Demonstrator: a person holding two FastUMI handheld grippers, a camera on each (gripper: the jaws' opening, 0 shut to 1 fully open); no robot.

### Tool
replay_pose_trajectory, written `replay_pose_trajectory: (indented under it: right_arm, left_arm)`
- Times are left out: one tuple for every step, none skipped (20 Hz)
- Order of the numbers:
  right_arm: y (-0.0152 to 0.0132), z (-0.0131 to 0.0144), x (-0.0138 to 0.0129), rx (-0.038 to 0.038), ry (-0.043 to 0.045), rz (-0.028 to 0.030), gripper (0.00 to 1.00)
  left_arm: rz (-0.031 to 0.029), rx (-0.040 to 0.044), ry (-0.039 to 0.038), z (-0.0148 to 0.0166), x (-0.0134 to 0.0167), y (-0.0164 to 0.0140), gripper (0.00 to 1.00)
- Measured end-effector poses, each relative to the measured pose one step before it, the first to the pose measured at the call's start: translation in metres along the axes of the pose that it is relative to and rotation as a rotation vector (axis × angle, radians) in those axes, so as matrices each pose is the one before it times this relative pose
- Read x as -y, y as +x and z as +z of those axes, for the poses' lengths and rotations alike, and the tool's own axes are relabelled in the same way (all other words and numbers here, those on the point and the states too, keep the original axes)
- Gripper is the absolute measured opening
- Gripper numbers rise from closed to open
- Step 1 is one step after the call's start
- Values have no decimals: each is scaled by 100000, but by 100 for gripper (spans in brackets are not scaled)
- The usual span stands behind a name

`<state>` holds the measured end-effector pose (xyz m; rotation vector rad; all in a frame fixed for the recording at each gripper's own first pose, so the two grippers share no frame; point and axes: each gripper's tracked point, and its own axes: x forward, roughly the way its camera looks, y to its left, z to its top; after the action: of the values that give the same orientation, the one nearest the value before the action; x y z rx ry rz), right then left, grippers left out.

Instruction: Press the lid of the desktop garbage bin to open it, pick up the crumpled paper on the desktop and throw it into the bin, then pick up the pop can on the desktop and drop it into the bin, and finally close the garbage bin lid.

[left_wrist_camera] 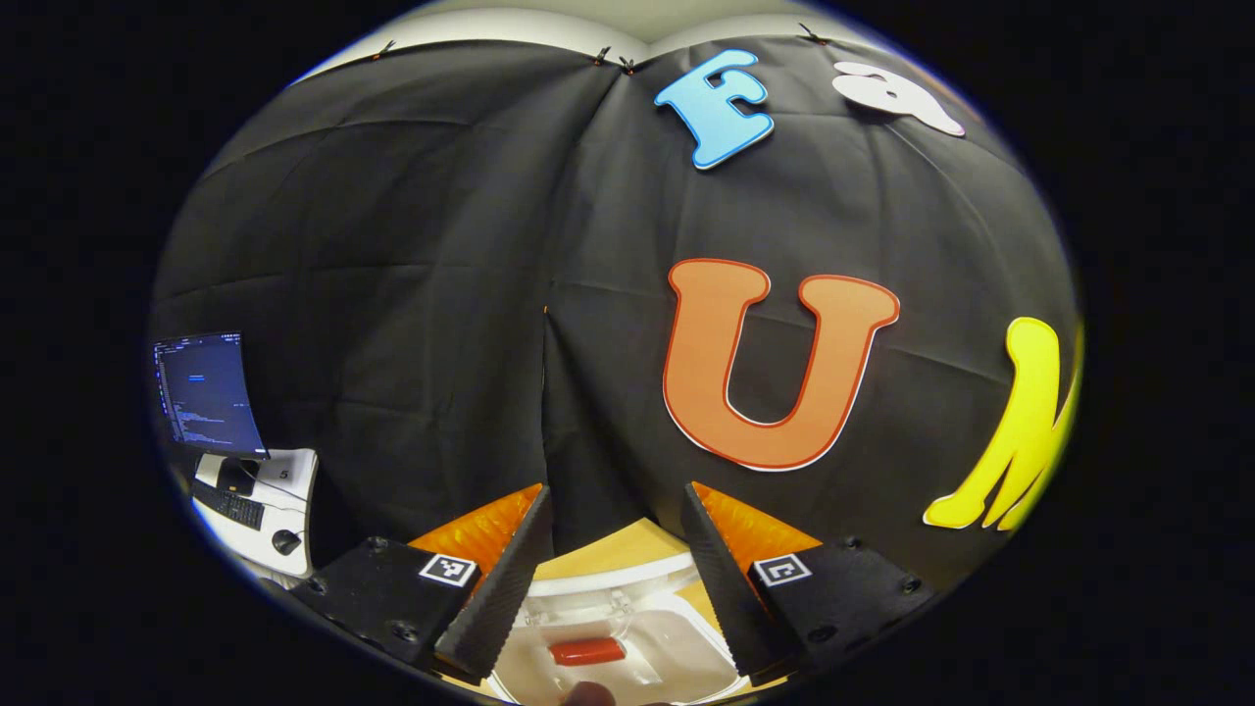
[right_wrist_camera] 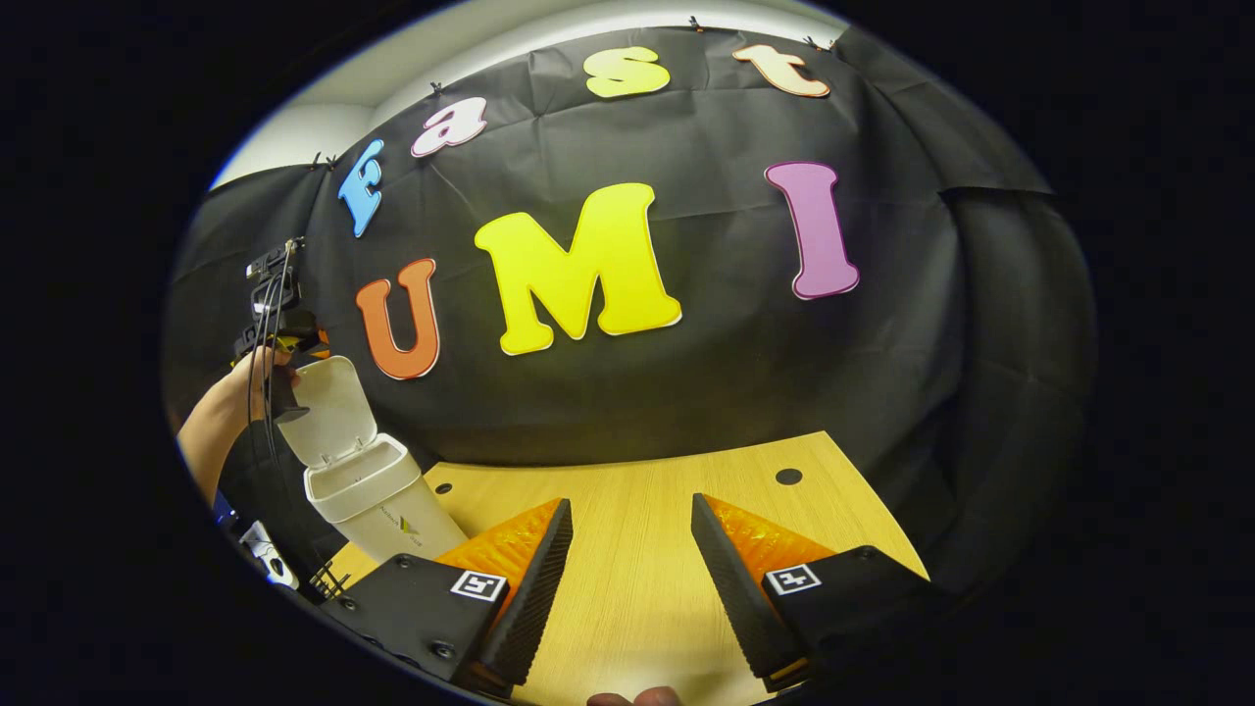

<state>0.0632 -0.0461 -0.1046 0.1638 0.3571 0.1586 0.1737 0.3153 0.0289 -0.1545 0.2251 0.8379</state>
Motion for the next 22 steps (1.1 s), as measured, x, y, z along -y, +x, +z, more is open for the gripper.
replay_pose_trajectory:
  right_arm:
    - [-91,-84,61,-38,-403,146,80]
    - [-161,-266,68,-213,-259,225,80]
    - [-84,-156,41,-332,-129,333,80]
    - [-164,-282,137,-599,-75,285,80]
    - [-47,-92,100,-364,-231,323,80]
    - [-182,14,108,76,-454,362,80]
    - [-163,140,140,313,-1204,370,80]
    - [-68,164,148,628,-1329,341,80]
    - [-101,191,52,533,-1251,659,80]
    - [-168,8,37,331,-954,504,80]
    - [-9,-1,-55,-165,-713,700,80]
    - [-17,-81,-104,-180,-458,659,80]
    - [53,-128,-87,-474,-552,655,80]
    - [-50,-127,-98,-524,-430,676,80]
    - [-6,32,-146,-341,-743,529,80]
    - [-126,42,4,58,-1060,350,80]
    - [-44,64,18,162,-1259,254,80]
    - [3,32,64,25,-849,297,80]
    - [-4,-71,78,-401,-368,216,80]
    - [-38,-76,106,-213,-48,11,80]
    - [-39,43,59,-106,46,-77,80]
    - [21,-45,34,-97,76,-17,80]
  left_arm:
    - [-61,-510,125,-528,285,-652,87]
    - [241,-394,-45,-678,219,-637,87]
    - [234,257,-13,-532,279,-871,87]
    - [-59,57,-198,-816,325,-674,87]
    - [-239,-60,-423,-803,343,-806,87]
    - [-573,182,-337,-895,393,-658,88]
    - [-703,521,370,-808,429,-654,88]
    - [-715,45,433,-745,255,-539,89]
    - [-343,-618,966,-1080,193,-664,90]
    - [-624,-1321,871,-1354,294,-453,89]
    - [-992,-1926,930,-1361,288,-453,89]
    - [-351,-1647,859,-1565,115,-343,89]
    - [-123,-1437,498,-1202,126,-282,89]
    - [-117,-527,-42,-1091,-25,-58,89]
    - [216,-1427,-666,-1089,-29,-246,89]
    - [294,-529,-378,-679,-40,-159,90]
    - [256,-338,-33,-590,76,-41,90]
    - [170,63,-193,-283,-31,-17,90]
    - [203,371,-416,-228,23,-169,90]
    - [99,405,-375,-297,-1,-85,90]
    - [82,-276,82,-274,14,-91,90]
    - [240,-696,389,-355,-37,13,90]
